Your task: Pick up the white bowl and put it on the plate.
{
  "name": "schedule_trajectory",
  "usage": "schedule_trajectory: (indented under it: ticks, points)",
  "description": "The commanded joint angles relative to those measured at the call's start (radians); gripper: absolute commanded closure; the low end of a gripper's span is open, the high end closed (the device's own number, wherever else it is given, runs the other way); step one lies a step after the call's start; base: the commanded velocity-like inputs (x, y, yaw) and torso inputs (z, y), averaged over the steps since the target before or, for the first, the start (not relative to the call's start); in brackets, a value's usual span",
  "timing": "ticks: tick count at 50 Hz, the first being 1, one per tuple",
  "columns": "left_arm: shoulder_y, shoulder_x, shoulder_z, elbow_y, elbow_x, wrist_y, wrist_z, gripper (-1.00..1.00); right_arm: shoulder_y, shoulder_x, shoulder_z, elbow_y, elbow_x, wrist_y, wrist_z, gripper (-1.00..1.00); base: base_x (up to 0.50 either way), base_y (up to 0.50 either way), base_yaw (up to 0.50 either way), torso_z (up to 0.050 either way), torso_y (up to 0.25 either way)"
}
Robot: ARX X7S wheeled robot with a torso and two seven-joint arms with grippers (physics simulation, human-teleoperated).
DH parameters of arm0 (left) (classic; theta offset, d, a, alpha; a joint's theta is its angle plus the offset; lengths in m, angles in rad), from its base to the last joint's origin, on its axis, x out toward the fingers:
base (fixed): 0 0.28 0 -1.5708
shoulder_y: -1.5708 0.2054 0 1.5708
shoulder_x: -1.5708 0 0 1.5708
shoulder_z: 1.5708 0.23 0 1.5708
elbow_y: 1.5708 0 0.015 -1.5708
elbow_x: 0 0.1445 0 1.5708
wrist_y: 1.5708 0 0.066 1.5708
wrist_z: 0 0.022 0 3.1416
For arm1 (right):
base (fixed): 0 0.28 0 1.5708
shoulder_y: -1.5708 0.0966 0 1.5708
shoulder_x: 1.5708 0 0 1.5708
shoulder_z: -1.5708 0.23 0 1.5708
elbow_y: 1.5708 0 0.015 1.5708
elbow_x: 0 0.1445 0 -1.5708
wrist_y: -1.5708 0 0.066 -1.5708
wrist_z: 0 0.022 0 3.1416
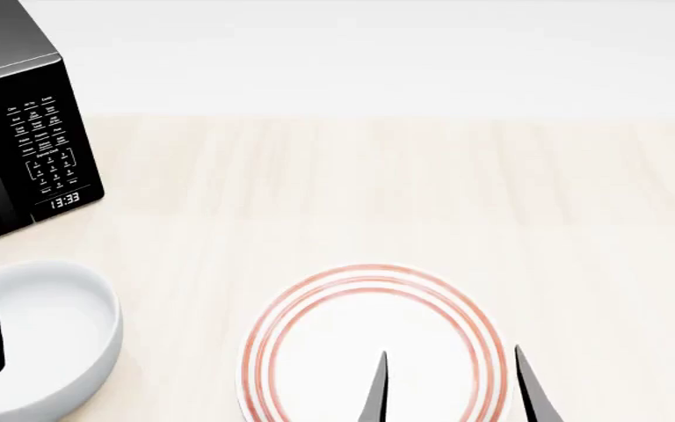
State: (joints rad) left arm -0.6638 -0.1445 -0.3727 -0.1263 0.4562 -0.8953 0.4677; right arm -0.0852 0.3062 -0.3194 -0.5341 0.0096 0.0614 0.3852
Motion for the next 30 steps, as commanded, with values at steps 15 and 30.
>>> schedule_trajectory:
  ticks: [15, 30]
  points:
    - [0.025, 0.030, -0.032, -0.020, -0.026, 0.009, -0.020, -1.00, 0.003, -0.012, 0.010, 0.004, -0.019, 0.000, -0.015, -1.00, 0.00, 0.00, 0.00, 0.000, 0.000]
    - [0.022, 0.022, -0.040, -0.072, -0.054, 0.038, -0.059, -1.00, 0.005, -0.008, 0.005, 0.008, -0.016, -0.002, -0.010, -1.00, 0.00, 0.00, 0.00, 0.000, 0.000]
